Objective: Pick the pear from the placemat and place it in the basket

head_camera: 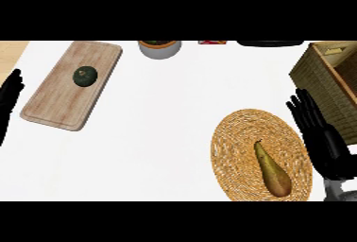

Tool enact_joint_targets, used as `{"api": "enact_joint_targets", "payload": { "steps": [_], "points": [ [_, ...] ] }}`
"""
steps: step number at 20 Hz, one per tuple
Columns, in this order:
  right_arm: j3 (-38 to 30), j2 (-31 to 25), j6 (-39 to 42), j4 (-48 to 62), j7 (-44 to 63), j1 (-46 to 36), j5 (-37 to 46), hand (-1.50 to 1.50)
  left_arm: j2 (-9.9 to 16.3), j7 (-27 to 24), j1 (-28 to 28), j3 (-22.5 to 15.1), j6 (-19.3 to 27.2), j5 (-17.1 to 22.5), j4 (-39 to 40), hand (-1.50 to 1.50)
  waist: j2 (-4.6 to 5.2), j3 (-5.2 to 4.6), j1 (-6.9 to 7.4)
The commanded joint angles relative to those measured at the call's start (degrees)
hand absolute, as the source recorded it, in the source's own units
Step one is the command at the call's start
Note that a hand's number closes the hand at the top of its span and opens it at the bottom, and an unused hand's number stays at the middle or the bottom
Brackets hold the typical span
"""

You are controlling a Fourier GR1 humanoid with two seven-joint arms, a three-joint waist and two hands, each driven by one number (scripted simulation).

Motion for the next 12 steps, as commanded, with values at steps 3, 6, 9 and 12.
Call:
{"api": "enact_joint_targets", "payload": {
  "steps": [3, 6, 9, 12],
  "points": [
    [-1.57, -3.45, 15.46, 1.29, -1.55, -12.04, -5.41, 1.50, -4.33, 4.65, -1.76, -1.14, -1.67, 3.38, -0.30, 0.00, -0.13, 0.44, 3.12],
    [1.03, -4.17, 25.71, -2.76, -4.51, -19.30, -7.63, 1.50, -9.56, 7.07, -3.13, -2.65, -2.80, 7.11, 1.04, 0.00, 0.60, 0.46, 4.84],
    [11.14, -11.54, 32.14, -9.97, -12.12, -21.61, 11.40, -1.50, -12.08, 8.58, -1.93, -4.38, -3.98, 8.48, 1.30, 0.00, -0.46, 0.22, 5.39],
    [18.11, -7.70, 27.83, -13.52, -21.45, -16.12, 24.72, -1.50, -12.37, 10.28, -1.38, -3.06, -2.95, 9.29, 2.54, 0.00, -0.76, 0.45, 2.08]
  ]
}}
